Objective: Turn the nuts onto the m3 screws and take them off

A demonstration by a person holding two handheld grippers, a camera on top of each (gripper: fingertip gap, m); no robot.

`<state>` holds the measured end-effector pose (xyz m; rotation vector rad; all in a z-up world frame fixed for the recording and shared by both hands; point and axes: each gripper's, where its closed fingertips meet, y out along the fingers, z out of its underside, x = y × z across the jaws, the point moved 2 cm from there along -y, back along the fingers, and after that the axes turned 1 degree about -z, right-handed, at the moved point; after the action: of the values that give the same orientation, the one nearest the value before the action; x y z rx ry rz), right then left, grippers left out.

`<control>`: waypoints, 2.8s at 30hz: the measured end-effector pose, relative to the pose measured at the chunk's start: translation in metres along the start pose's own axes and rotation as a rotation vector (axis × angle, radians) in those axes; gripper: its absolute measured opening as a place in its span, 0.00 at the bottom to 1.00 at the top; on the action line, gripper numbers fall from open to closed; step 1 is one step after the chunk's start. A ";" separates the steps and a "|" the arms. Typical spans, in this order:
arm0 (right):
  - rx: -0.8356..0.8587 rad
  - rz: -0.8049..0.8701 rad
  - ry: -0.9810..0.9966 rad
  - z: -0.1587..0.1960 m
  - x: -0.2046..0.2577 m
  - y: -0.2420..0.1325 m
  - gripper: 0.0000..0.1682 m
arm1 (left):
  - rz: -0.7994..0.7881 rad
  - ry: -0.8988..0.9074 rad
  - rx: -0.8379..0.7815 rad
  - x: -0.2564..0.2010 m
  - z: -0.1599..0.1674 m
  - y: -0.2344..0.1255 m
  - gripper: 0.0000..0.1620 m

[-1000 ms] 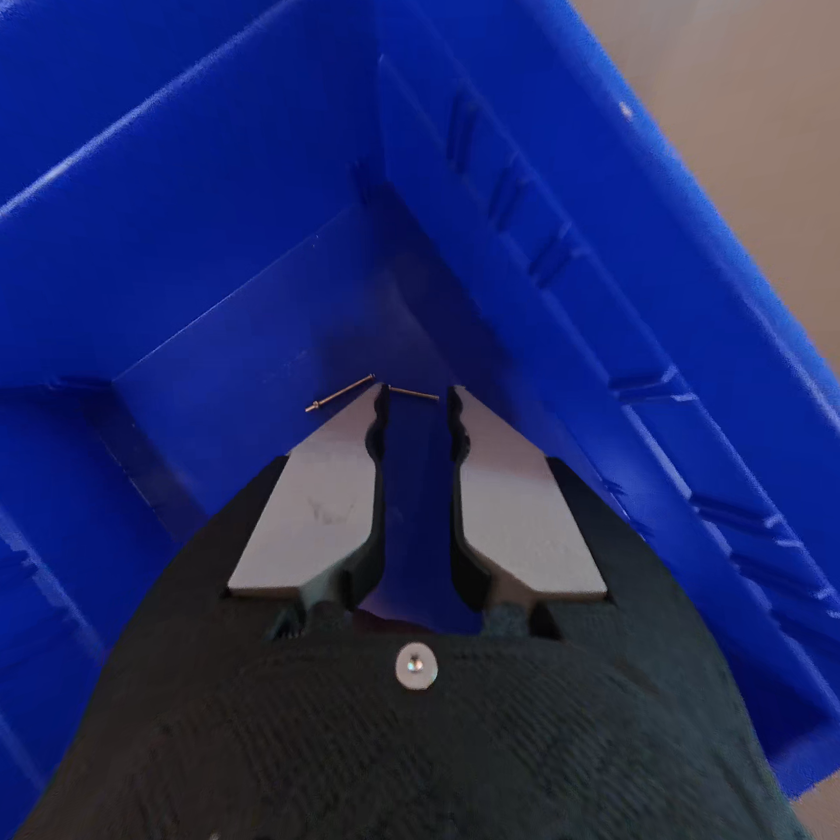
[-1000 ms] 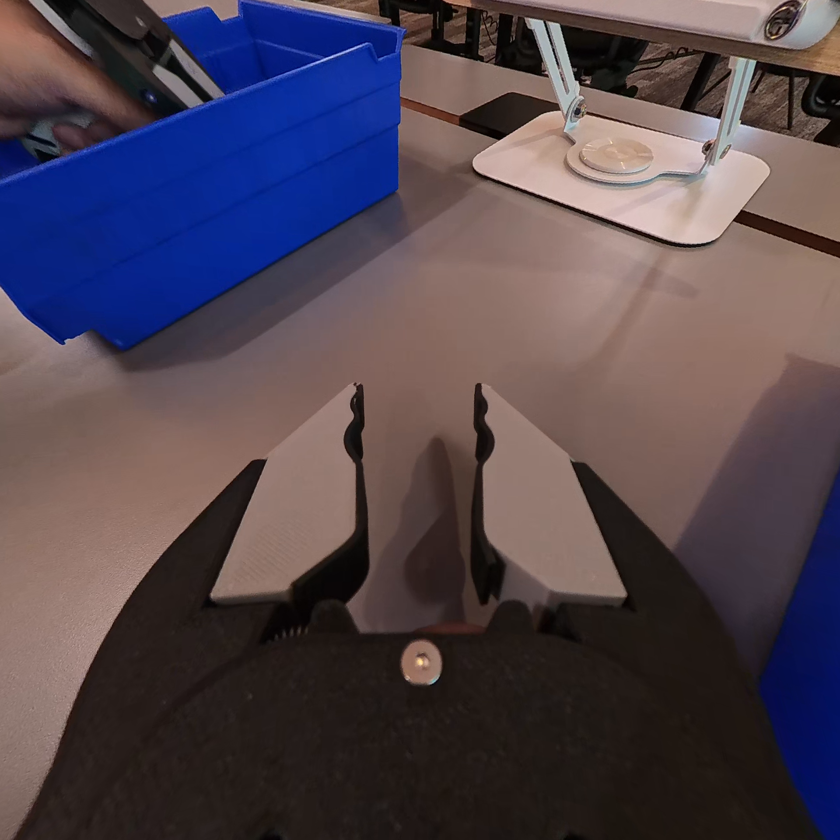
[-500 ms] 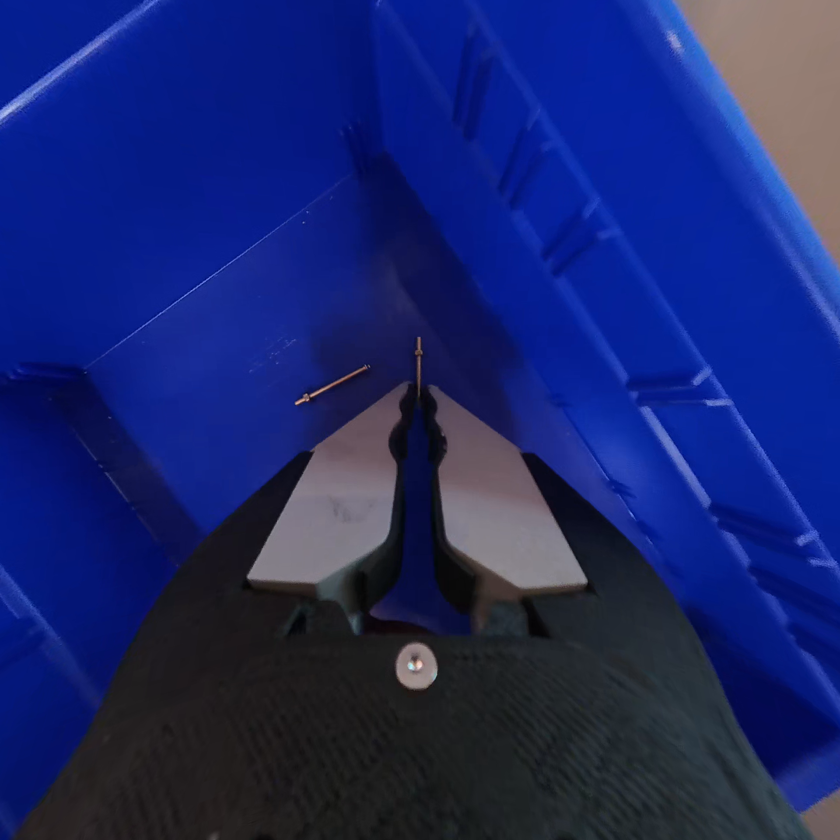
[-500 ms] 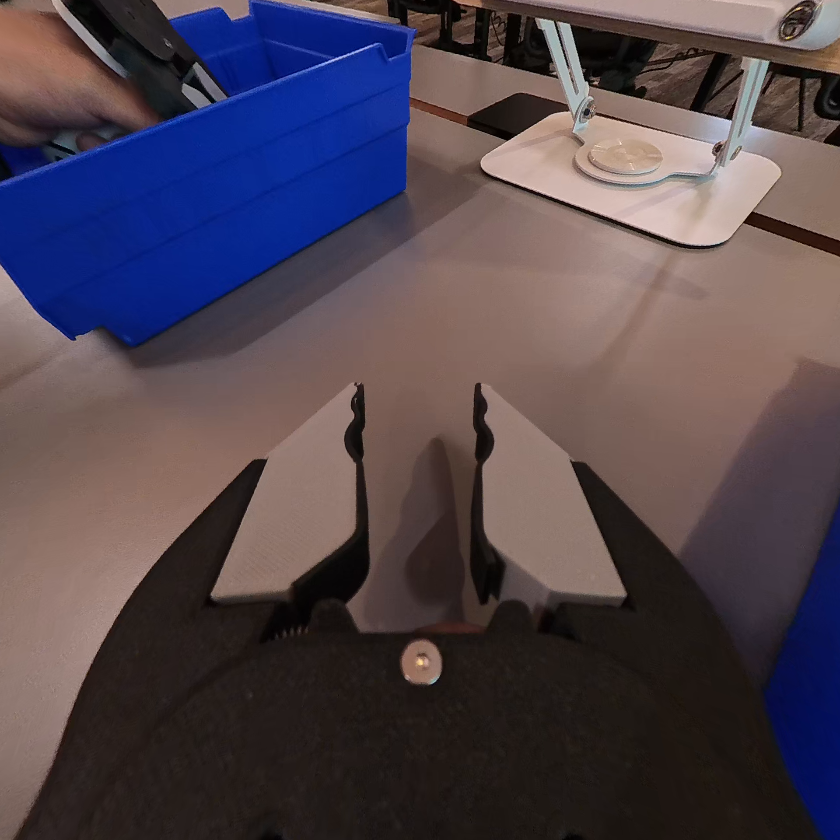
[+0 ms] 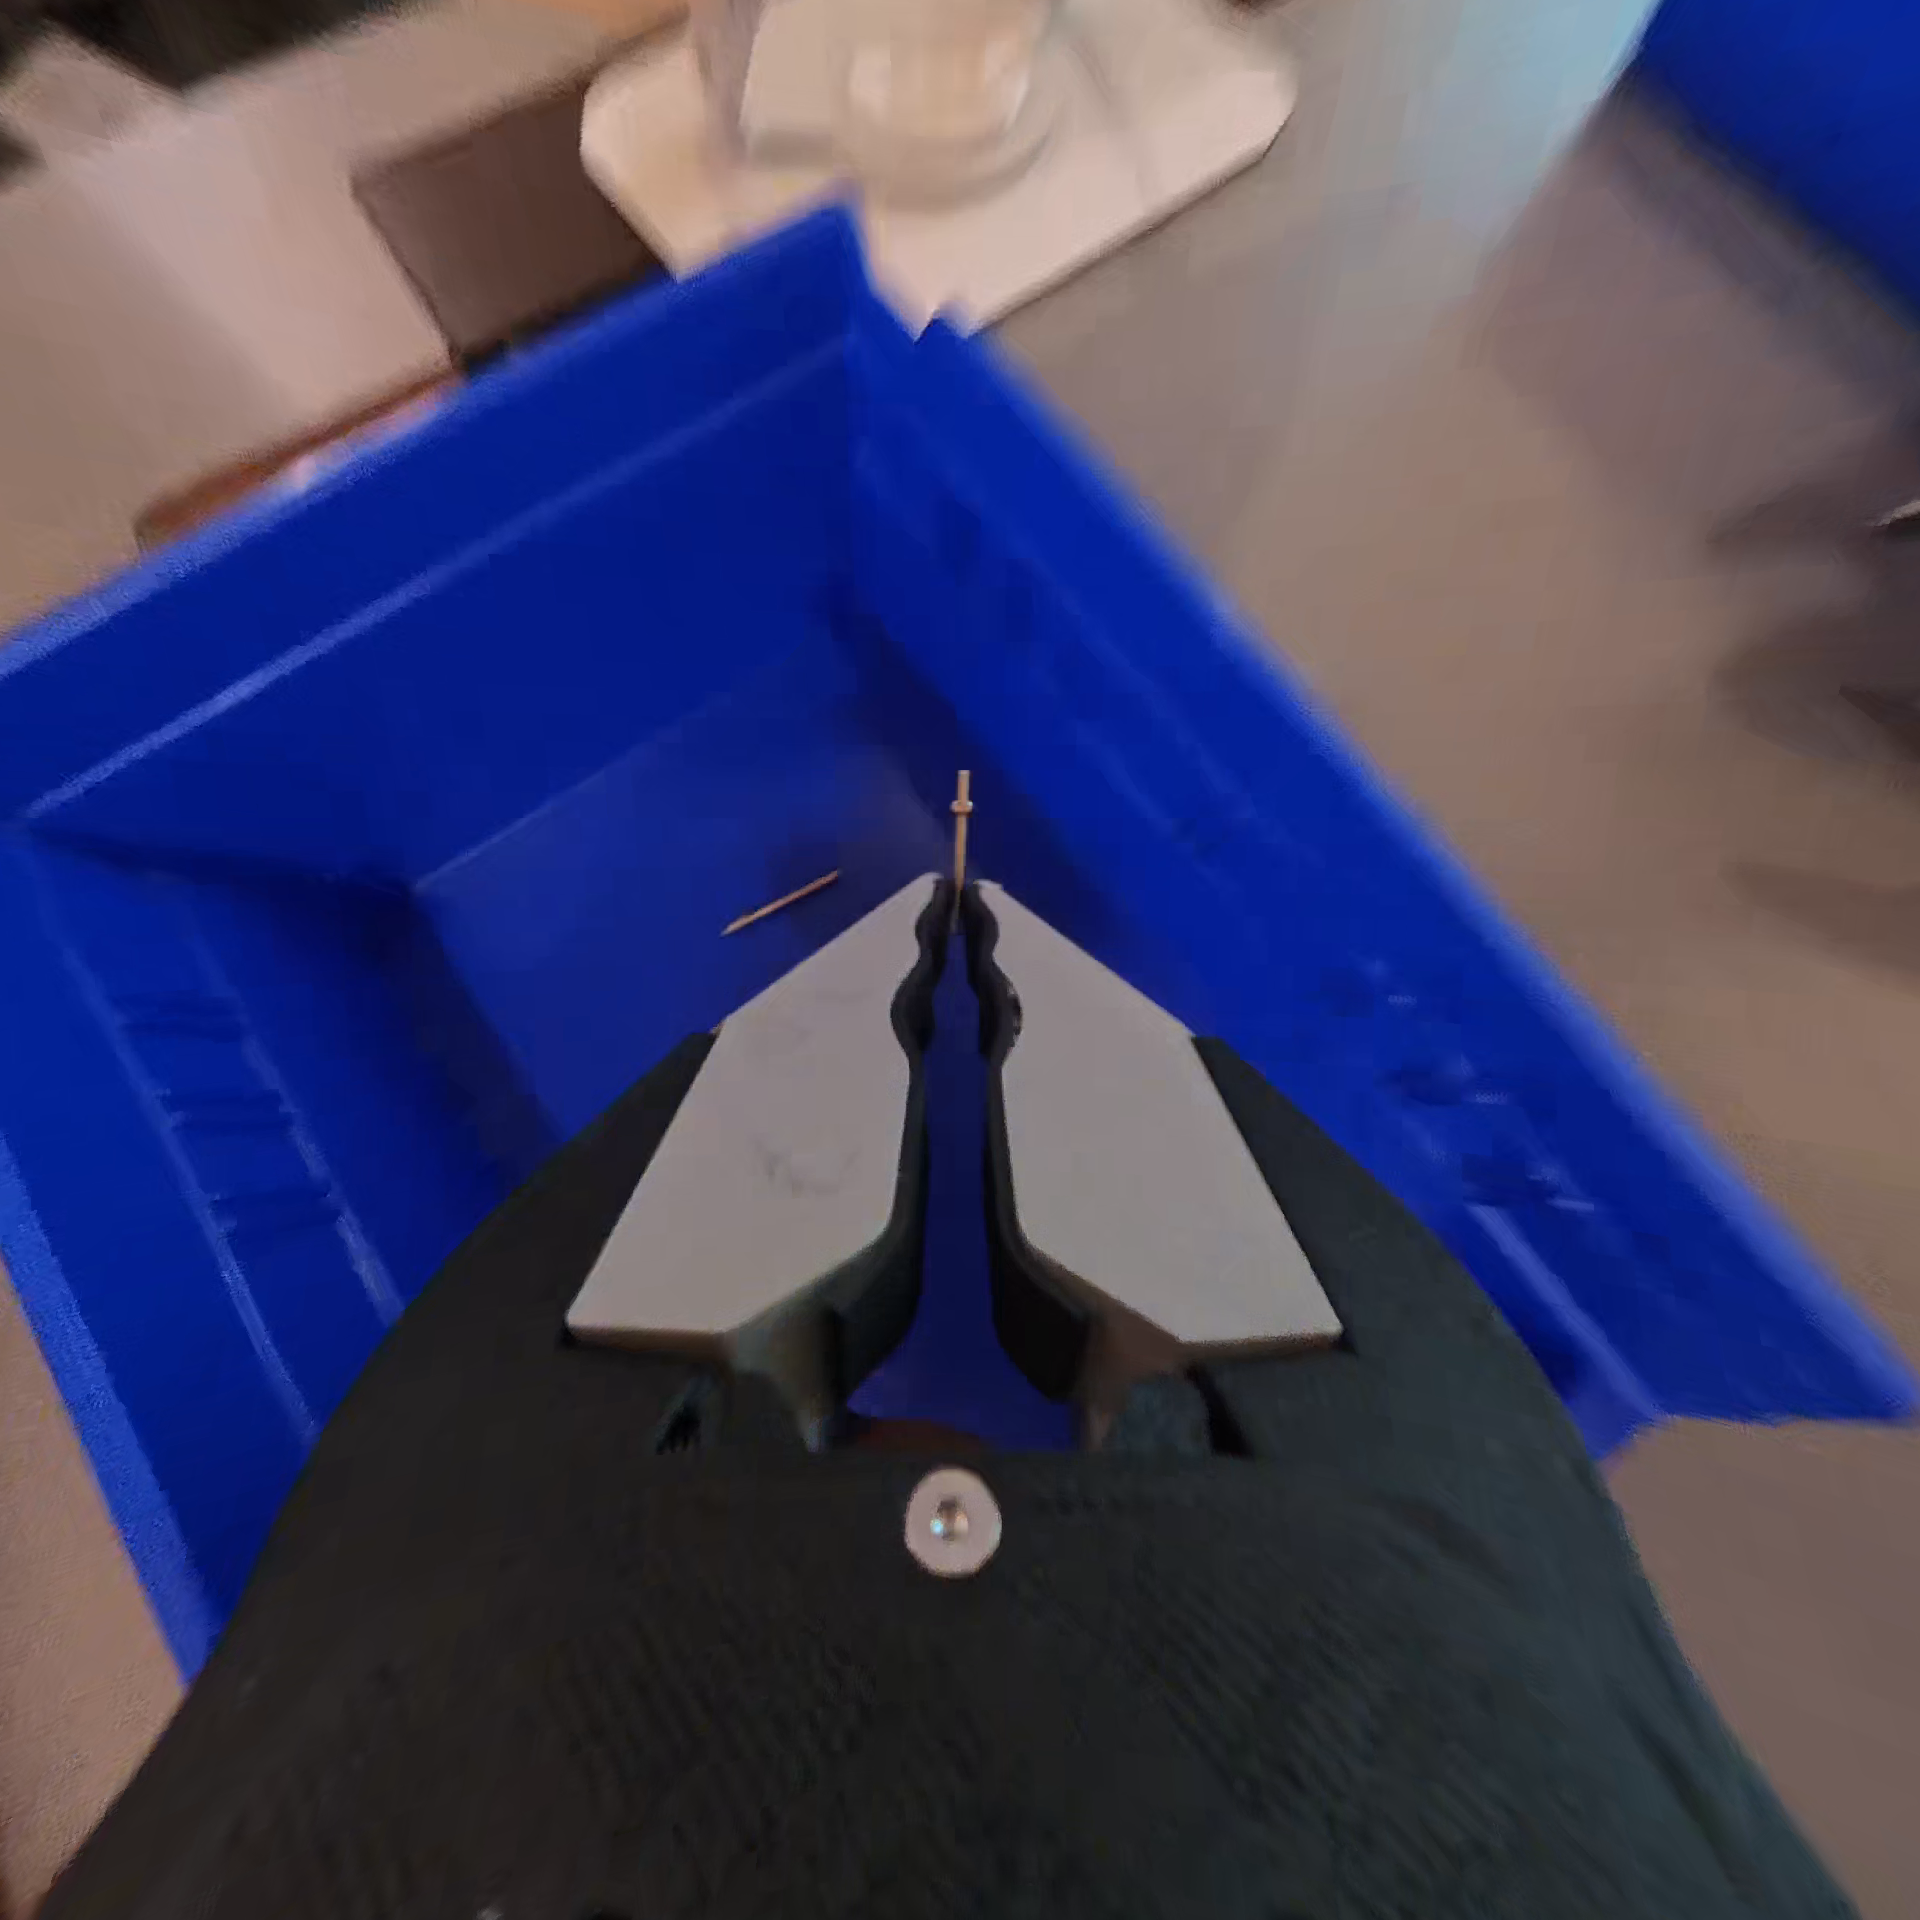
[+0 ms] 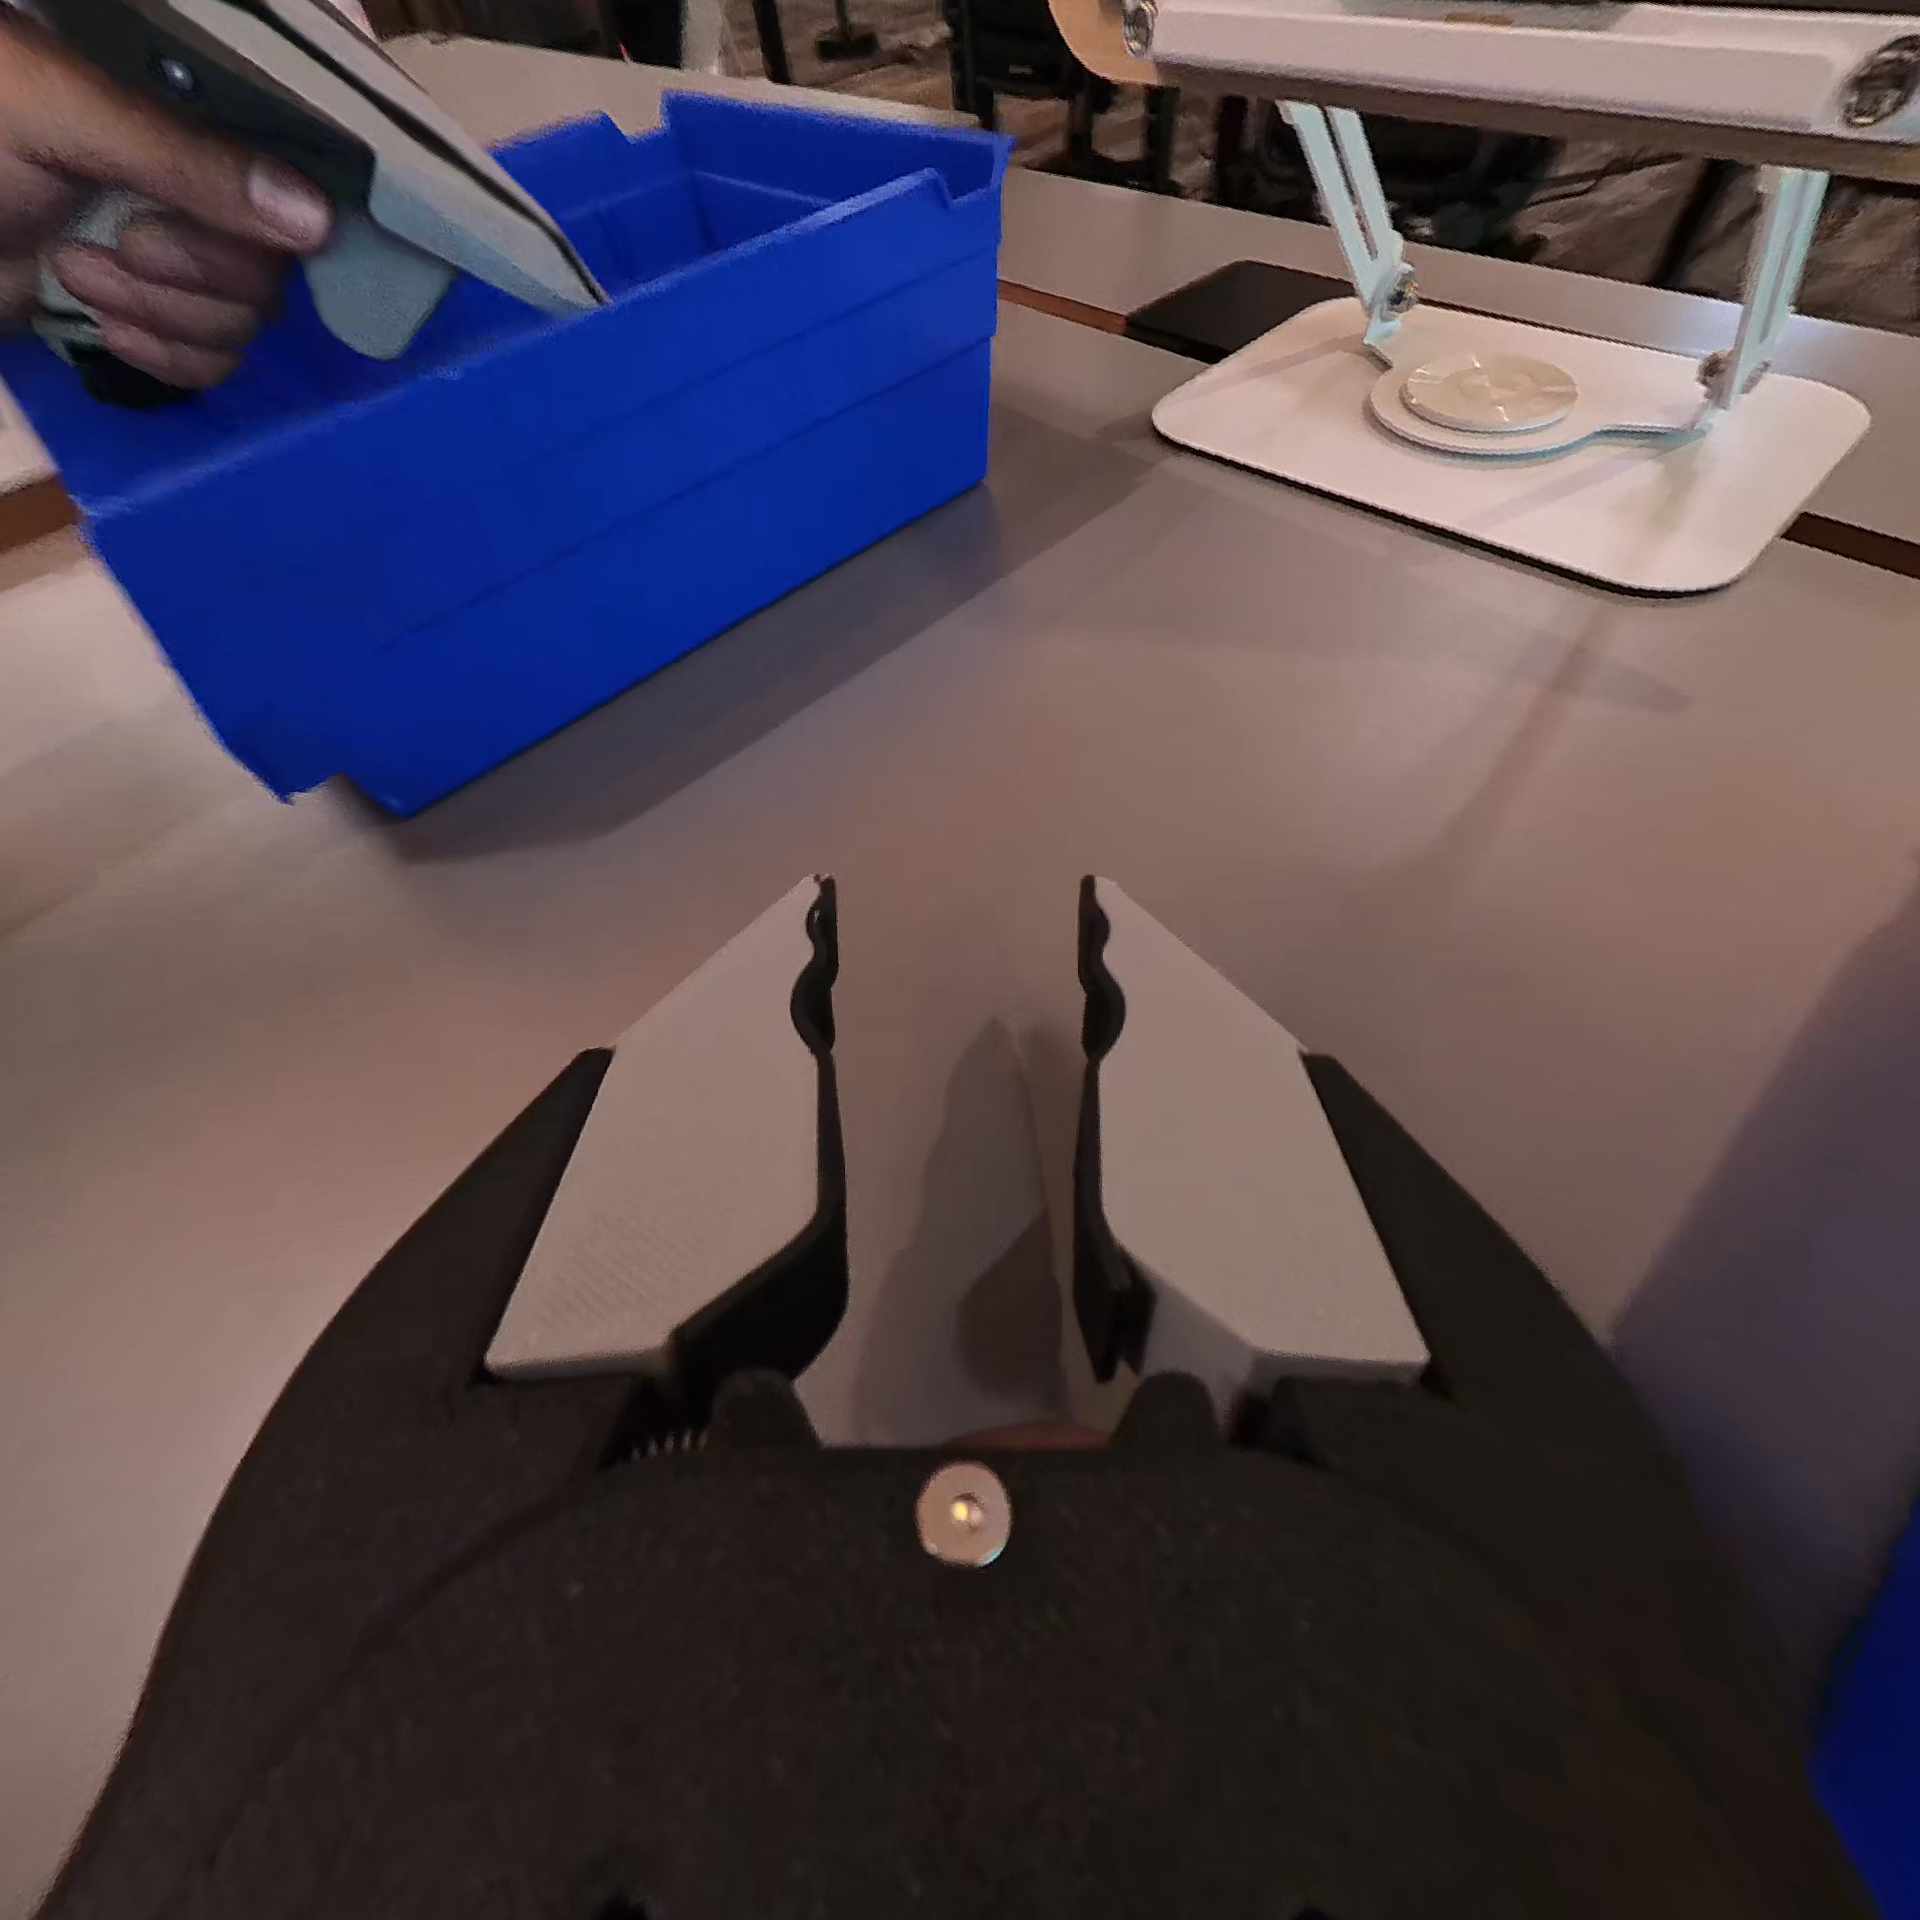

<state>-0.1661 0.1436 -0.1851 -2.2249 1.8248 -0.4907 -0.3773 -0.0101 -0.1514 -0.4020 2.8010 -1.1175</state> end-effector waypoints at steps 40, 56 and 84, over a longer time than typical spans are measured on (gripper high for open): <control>-0.211 -0.517 0.266 -0.037 0.043 -0.029 0.01 | 0.453 -0.068 -0.591 -0.253 -0.030 0.017 0.01; -0.253 -0.516 0.278 -0.041 0.040 -0.033 0.08 | 0.490 -0.121 -0.602 -0.249 -0.029 0.021 0.00; -0.317 -0.490 0.225 -0.046 0.038 -0.039 0.15 | 0.396 -0.107 -0.651 -0.245 -0.030 0.016 0.00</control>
<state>-0.1423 0.1161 -0.1235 -2.9646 1.5239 -0.5885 -0.1510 0.0898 -0.1421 0.0591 2.8929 -0.0921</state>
